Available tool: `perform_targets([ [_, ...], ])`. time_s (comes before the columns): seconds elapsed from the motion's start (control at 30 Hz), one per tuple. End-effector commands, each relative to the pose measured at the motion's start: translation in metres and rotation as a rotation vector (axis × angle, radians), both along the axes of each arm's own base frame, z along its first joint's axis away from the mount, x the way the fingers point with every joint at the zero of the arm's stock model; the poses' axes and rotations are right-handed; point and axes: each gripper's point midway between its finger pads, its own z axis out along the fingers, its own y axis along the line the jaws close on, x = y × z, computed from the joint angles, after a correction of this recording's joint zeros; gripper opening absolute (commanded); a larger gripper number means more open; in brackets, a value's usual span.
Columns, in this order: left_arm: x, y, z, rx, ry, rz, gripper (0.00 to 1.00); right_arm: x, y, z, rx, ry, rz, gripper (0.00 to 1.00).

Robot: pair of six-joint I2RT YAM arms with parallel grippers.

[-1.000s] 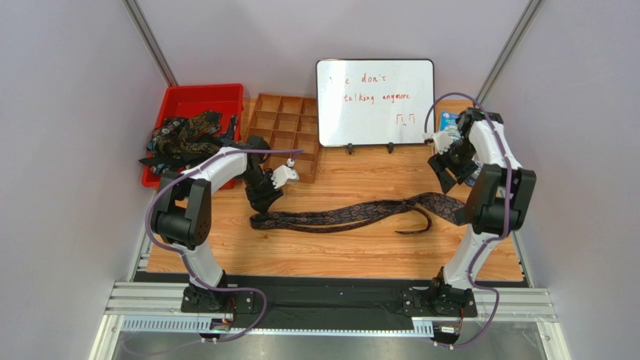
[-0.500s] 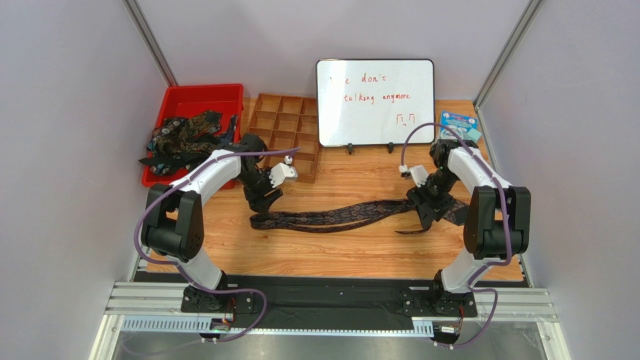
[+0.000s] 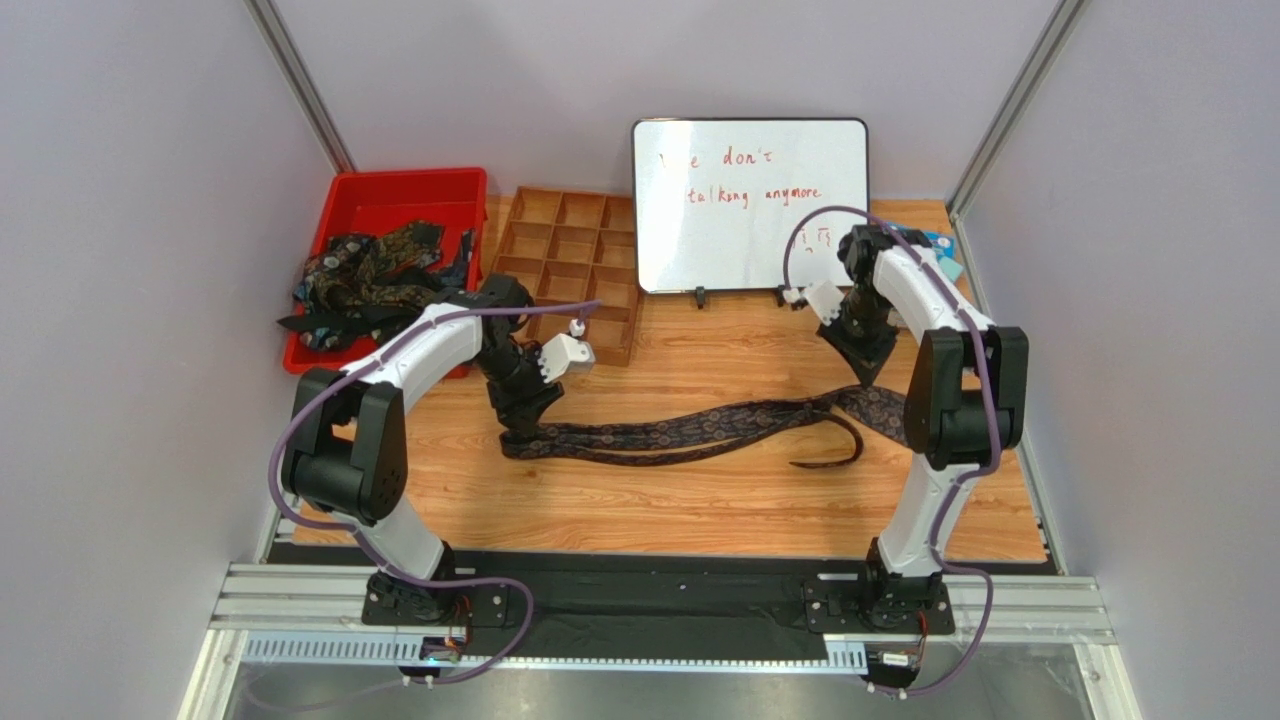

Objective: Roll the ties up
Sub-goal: Flatten out the tie at the center of the board.

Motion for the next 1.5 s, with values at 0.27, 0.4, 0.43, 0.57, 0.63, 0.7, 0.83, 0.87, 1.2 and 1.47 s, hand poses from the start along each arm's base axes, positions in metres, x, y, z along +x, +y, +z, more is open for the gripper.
perform_targets([
  [0.27, -0.011, -0.016, 0.022, -0.080, -0.025, -0.047, 0.58, -0.071, 0.023, 0.015, 0.139, 0.140, -0.103, 0.70],
  [0.4, -0.009, -0.019, 0.022, -0.091, -0.028, -0.027, 0.59, -0.065, 0.022, -0.011, 0.102, 0.057, -0.215, 0.70],
  [0.43, -0.009, -0.019, 0.022, -0.090, -0.028, -0.025, 0.59, -0.065, 0.023, -0.016, 0.096, 0.058, -0.233, 0.70],
  [0.57, -0.011, -0.016, 0.014, -0.065, -0.027, -0.033, 0.59, -0.060, 0.013, -0.041, 0.036, 0.062, -0.249, 0.60],
  [0.63, -0.012, -0.015, 0.010, -0.054, -0.028, -0.059, 0.59, -0.055, 0.009, -0.041, 0.017, 0.073, -0.211, 0.31],
  [0.7, -0.012, -0.016, 0.006, -0.044, -0.021, -0.083, 0.59, -0.046, 0.005, -0.033, 0.013, 0.091, -0.136, 0.19],
  [0.83, -0.011, -0.020, 0.004, -0.041, -0.021, -0.119, 0.57, -0.023, -0.002, -0.008, 0.017, 0.112, 0.030, 0.00],
  [0.87, -0.009, -0.022, 0.005, -0.047, -0.025, -0.128, 0.56, -0.018, -0.009, -0.002, -0.012, 0.113, 0.066, 0.00],
  [1.2, -0.012, -0.035, 0.000, -0.054, -0.019, -0.247, 0.59, 0.035, -0.033, -0.017, -0.093, 0.152, 0.225, 0.46],
  [1.47, -0.009, -0.056, 0.028, -0.113, -0.067, -0.255, 0.63, 0.040, -0.020, -0.008, -0.041, 0.063, 0.124, 0.55],
])
